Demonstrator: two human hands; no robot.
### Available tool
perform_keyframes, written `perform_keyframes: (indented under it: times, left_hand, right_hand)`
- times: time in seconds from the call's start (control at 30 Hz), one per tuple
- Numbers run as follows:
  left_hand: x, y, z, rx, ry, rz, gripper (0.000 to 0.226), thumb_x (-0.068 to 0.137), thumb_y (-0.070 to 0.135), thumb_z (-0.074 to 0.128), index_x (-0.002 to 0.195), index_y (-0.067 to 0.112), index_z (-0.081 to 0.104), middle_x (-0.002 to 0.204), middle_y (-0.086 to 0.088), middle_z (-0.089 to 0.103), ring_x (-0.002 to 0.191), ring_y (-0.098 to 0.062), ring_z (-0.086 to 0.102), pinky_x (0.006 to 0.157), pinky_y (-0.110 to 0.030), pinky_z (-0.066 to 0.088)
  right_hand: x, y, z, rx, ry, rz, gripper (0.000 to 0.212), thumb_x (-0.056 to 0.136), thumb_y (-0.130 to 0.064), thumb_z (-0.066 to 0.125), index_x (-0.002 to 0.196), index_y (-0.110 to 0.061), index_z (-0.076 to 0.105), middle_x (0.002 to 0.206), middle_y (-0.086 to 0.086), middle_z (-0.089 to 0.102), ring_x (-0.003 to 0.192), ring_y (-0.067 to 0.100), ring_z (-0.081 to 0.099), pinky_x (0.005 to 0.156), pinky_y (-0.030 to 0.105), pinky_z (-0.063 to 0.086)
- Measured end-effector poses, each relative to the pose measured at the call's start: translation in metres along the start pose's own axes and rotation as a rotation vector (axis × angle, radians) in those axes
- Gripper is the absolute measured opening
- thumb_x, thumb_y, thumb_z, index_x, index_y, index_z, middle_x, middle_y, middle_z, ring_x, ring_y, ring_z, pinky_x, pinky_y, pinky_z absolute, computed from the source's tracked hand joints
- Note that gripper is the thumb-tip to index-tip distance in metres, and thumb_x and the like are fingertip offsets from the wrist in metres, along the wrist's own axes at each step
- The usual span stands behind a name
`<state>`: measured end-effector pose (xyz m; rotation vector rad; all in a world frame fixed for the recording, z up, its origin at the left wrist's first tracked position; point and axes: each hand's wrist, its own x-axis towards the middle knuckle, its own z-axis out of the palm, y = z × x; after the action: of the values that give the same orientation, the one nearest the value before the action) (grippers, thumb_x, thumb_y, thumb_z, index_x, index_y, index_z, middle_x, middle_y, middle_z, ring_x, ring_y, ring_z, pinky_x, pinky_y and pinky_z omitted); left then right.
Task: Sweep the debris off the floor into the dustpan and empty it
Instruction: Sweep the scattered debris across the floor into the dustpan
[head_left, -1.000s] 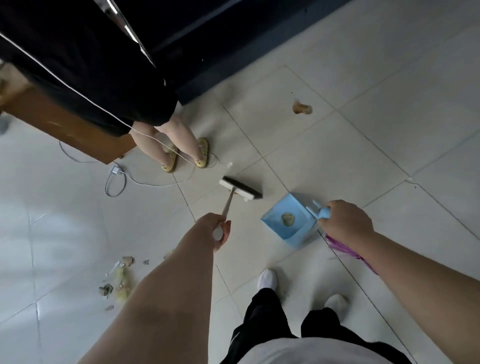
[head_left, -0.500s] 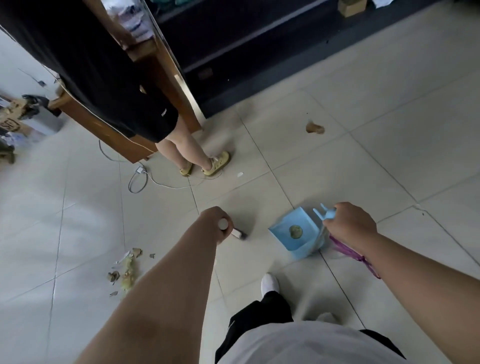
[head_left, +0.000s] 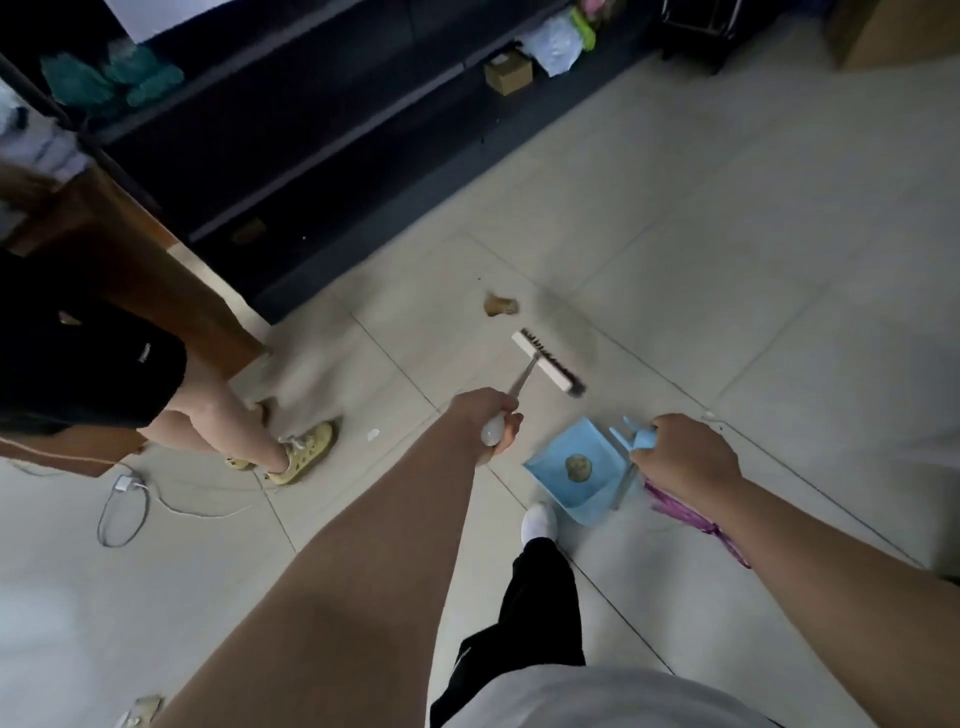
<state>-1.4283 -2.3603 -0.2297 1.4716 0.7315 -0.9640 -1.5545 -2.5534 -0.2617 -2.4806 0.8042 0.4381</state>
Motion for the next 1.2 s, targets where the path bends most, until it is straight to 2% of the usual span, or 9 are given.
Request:
perform_keyframes:
  times: [0.17, 0.33, 0.47, 0.6, 0.67, 0.73, 0.8, 0.93, 1.2]
  left_hand:
    - [0.065, 0.083, 0.047, 0.175, -0.092, -0.018, 0.015, 0.093, 0.005, 0.054, 0.079, 0.004, 0.053, 0.071, -0.011, 0.055, 0.027, -0.008, 0.042, 0.032, -0.01, 0.038]
    - [0.123, 0.161, 0.08, 0.299, -0.117, -0.024, 0.016, 0.095, 0.005, 0.054, 0.079, 0.004, 0.054, 0.07, -0.01, 0.055, 0.031, -0.008, 0.045, 0.034, -0.01, 0.039]
    - [0.167, 0.21, 0.092, 0.316, -0.092, -0.027, 0.014, 0.095, 0.003, 0.052, 0.082, 0.005, 0.051, 0.072, -0.011, 0.054, 0.027, -0.009, 0.046, 0.033, -0.009, 0.038]
    - [0.212, 0.252, 0.09, 0.243, -0.037, -0.058, 0.02, 0.098, 0.005, 0.049, 0.078, 0.007, 0.05, 0.076, -0.006, 0.053, 0.045, -0.009, 0.048, 0.031, -0.007, 0.036]
    - [0.231, 0.272, 0.087, 0.23, -0.011, -0.051, 0.015, 0.099, 0.007, 0.049, 0.085, 0.008, 0.051, 0.076, -0.005, 0.052, 0.035, -0.008, 0.049, 0.029, -0.007, 0.035]
    - [0.244, 0.29, 0.083, 0.192, 0.009, -0.056, 0.005, 0.099, 0.008, 0.049, 0.101, 0.012, 0.051, 0.075, -0.004, 0.052, 0.038, -0.008, 0.048, 0.028, -0.008, 0.034]
    - [0.257, 0.301, 0.08, 0.133, 0.011, -0.075, 0.007, 0.1, 0.009, 0.049, 0.104, 0.013, 0.052, 0.074, -0.004, 0.052, 0.039, -0.007, 0.048, 0.028, -0.008, 0.035]
    - [0.266, 0.3, 0.07, -0.037, 0.018, -0.147, 0.011, 0.097, 0.012, 0.052, 0.088, 0.007, 0.055, 0.069, -0.005, 0.054, 0.022, -0.01, 0.044, 0.029, -0.011, 0.039]
    - [0.23, 0.247, 0.026, -0.297, 0.082, -0.209, 0.008, 0.095, 0.012, 0.054, 0.102, 0.008, 0.053, 0.069, -0.006, 0.056, 0.024, -0.011, 0.043, 0.029, -0.012, 0.039]
  right_hand:
    - [0.072, -0.022, -0.026, -0.006, 0.006, 0.099, 0.016, 0.084, -0.028, 0.06, 0.094, -0.018, 0.065, 0.088, 0.001, 0.067, 0.076, 0.022, 0.056, 0.062, 0.027, 0.04]
    - [0.131, -0.048, -0.052, 0.054, 0.005, 0.179, 0.008, 0.089, -0.026, 0.059, 0.095, -0.023, 0.063, 0.061, -0.013, 0.051, 0.047, -0.001, 0.044, 0.041, 0.016, 0.027]
    - [0.164, -0.062, -0.065, 0.034, 0.006, 0.203, 0.01, 0.089, -0.027, 0.058, 0.096, -0.024, 0.065, 0.069, -0.009, 0.06, 0.05, 0.003, 0.049, 0.044, 0.016, 0.03]
    - [0.19, -0.073, -0.072, 0.008, -0.018, 0.223, 0.005, 0.092, -0.027, 0.057, 0.093, -0.029, 0.061, 0.065, -0.016, 0.05, 0.048, -0.003, 0.044, 0.04, 0.011, 0.025]
    - [0.201, -0.077, -0.076, 0.02, -0.022, 0.229, 0.007, 0.093, -0.027, 0.057, 0.089, -0.033, 0.056, 0.064, -0.018, 0.049, 0.047, -0.004, 0.043, 0.037, 0.009, 0.023]
    - [0.213, -0.08, -0.08, 0.043, -0.026, 0.238, 0.009, 0.093, -0.027, 0.058, 0.088, -0.034, 0.056, 0.063, -0.018, 0.05, 0.046, -0.004, 0.044, 0.035, 0.009, 0.024]
    - [0.226, -0.083, -0.082, 0.044, -0.028, 0.227, 0.007, 0.091, -0.027, 0.059, 0.092, -0.033, 0.061, 0.061, -0.018, 0.05, 0.047, -0.004, 0.045, 0.041, 0.011, 0.026]
    - [0.242, -0.098, -0.078, 0.019, -0.028, 0.176, 0.005, 0.091, -0.027, 0.059, 0.092, -0.032, 0.059, 0.061, -0.017, 0.046, 0.046, -0.005, 0.04, 0.04, 0.011, 0.023]
    - [0.242, -0.105, -0.078, -0.041, -0.077, 0.055, 0.008, 0.092, -0.027, 0.057, 0.097, -0.026, 0.063, 0.061, -0.014, 0.047, 0.047, -0.002, 0.041, 0.04, 0.014, 0.024]
